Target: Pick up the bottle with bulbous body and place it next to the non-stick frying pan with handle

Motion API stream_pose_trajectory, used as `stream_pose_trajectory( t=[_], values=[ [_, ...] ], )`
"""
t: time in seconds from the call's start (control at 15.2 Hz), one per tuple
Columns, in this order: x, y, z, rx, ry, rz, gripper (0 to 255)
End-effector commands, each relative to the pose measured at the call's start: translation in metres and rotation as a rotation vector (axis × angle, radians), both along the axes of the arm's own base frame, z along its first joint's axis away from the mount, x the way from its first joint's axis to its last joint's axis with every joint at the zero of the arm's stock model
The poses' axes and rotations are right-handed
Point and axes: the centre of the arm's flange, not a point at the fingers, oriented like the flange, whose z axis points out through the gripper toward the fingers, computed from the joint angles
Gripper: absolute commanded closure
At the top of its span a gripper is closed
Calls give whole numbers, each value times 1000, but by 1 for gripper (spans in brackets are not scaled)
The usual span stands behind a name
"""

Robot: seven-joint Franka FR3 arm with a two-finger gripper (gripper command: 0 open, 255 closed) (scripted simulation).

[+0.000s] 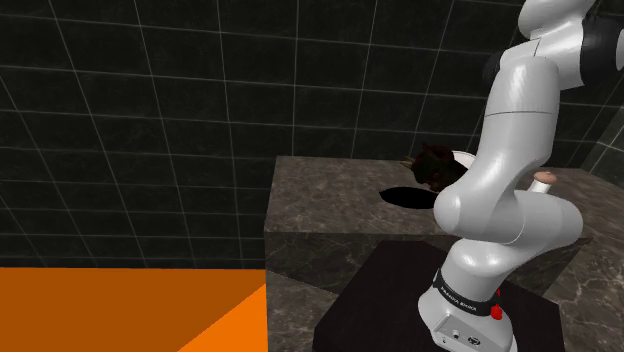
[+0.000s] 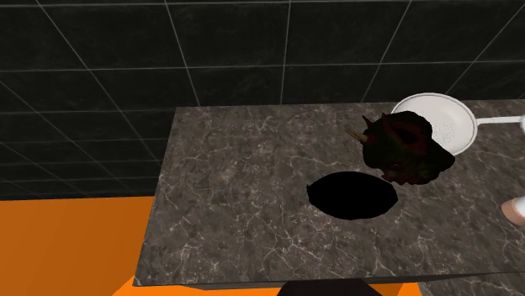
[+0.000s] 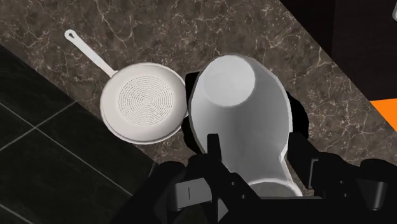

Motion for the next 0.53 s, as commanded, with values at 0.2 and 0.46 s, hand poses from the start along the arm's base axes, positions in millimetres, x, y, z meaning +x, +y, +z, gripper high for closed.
stream_pose_trajectory(
  t=[0.2, 0.46],
  values=[
    [-12, -3, -17, 7, -5, 5, 255],
    [-12, -3, -38, 7, -5, 5, 255]
  ],
)
